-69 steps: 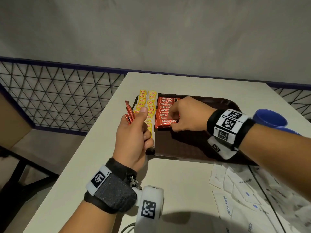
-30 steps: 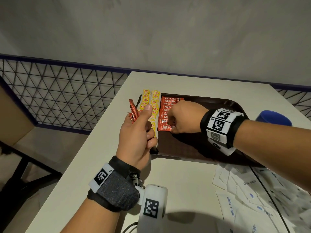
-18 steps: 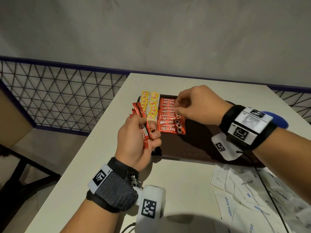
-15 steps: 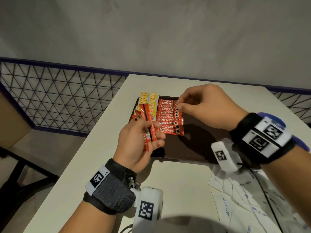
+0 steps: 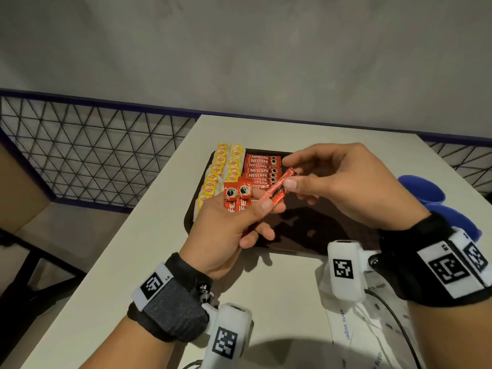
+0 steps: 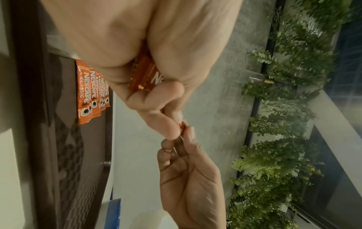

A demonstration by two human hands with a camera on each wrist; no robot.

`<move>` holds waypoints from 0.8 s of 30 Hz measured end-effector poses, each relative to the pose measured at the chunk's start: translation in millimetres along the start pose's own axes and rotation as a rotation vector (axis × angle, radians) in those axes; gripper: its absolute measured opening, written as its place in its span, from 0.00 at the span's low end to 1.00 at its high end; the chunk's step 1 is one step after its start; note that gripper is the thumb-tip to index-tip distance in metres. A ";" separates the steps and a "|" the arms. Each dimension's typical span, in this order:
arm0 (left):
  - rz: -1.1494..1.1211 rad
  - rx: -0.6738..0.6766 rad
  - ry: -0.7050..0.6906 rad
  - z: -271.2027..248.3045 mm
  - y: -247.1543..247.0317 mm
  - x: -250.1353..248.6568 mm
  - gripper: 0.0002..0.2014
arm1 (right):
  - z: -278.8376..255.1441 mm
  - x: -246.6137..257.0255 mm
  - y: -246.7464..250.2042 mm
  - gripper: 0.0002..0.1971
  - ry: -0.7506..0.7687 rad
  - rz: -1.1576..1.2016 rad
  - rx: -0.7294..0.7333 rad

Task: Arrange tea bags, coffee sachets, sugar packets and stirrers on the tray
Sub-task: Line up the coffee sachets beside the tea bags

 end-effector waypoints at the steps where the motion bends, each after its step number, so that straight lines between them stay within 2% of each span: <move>1: 0.003 -0.004 -0.017 0.4 0.5 0.1 0.05 | -0.6 -0.9 0.8 0.13 -0.009 -0.016 0.026; 4: -0.021 -0.046 -0.068 2.1 1.9 -1.5 0.05 | -1.1 -1.6 3.1 0.09 0.034 0.010 0.066; 8: -0.127 -0.116 -0.077 4.1 1.3 -4.6 0.25 | -2.1 -4.9 8.4 0.07 0.192 0.059 0.043; 10: -0.155 -0.124 -0.056 5.9 2.8 -3.1 0.30 | -2.7 -7.8 13.0 0.06 0.227 0.075 0.043; 12: -0.165 -0.108 -0.034 7.7 5.5 -0.4 0.26 | -2.3 -11.3 18.5 0.05 0.255 0.065 0.049; 17: -0.187 -0.043 -0.041 7.2 7.6 0.2 0.05 | 3.9 -19.2 18.1 0.06 0.285 0.031 0.051; 18: -0.183 -0.039 -0.065 7.6 9.3 0.3 0.06 | 5.1 -21.3 16.7 0.06 0.278 0.022 0.049; 21: -0.183 -0.063 -0.128 11.2 13.2 2.3 0.17 | 8.0 -28.5 15.6 0.12 0.232 0.043 0.044; 24: -0.131 -0.113 -0.146 10.3 9.8 0.1 0.16 | 9.4 -30.1 11.5 0.09 0.212 0.075 0.032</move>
Point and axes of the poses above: each hand's wrist, its own z-axis towards the middle knuckle, its own y-axis out of the back of the hand, x = y × z, the point moved 2 cm from there along z, towards the middle knuckle, and after that the axes turned 7 degrees about z, right-handed, at the moved point
